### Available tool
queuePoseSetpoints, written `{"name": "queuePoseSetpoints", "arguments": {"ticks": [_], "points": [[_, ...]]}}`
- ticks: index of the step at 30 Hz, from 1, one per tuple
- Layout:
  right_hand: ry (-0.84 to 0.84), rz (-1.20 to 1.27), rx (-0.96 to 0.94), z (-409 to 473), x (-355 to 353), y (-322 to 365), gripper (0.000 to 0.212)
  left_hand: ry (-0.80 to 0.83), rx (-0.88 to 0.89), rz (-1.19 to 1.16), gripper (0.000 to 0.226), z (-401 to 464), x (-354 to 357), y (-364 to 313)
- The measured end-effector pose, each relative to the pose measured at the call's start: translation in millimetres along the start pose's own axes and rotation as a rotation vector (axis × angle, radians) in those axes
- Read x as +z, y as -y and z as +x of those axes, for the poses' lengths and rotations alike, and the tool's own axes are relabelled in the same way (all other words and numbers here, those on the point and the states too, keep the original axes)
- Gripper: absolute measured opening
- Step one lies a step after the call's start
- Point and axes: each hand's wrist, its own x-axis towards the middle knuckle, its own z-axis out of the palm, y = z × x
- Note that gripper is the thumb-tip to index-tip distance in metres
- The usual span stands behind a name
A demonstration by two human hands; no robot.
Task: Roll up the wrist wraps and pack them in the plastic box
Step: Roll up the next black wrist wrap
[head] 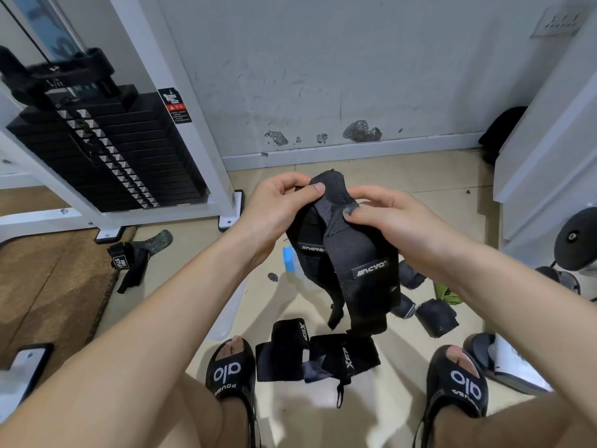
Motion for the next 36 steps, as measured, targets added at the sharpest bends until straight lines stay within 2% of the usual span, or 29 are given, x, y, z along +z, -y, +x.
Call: {"name": "queuePoseSetpoints", "arguments": {"ticks": [2,11,15,19,23,27,34,36], "points": [[-0.049,-0.036,-0.035,1,2,-1,0.017,0.001,-0.004,-0.012,0.007,-1,1,0],[-0.249,-0.060,-0.102,10,-3,-1,0.028,-0.032,-0.102,0.009,0.031,-1,4,-5],[-0.379,-0.062,-0.141,16,-10,4,0.028,-0.005,-0.086,0.010,0.019,-3,3,-5],[-0.469,-0.062,-0.160,24,-11,5,0.029,0.038,-0.022,-0.004,0.025,-4,-3,-7],[-0.495,-0.101,-0.179,29,-9,5,0.030,0.092,0.088,-0.100,0.035,-7,-8,-8],[-0.504,-0.096,-0.173,31,-6,4,0.028,0.077,0.172,-0.042,0.038,-10,-5,-9],[-0.404,0.028,-0.116,31,-2,10,0.032,0.070,0.075,-0.031,0.045,-15,8,-3],[-0.366,0.079,-0.089,31,-3,12,0.025,0.079,0.055,-0.002,0.042,-14,11,-1]]}}
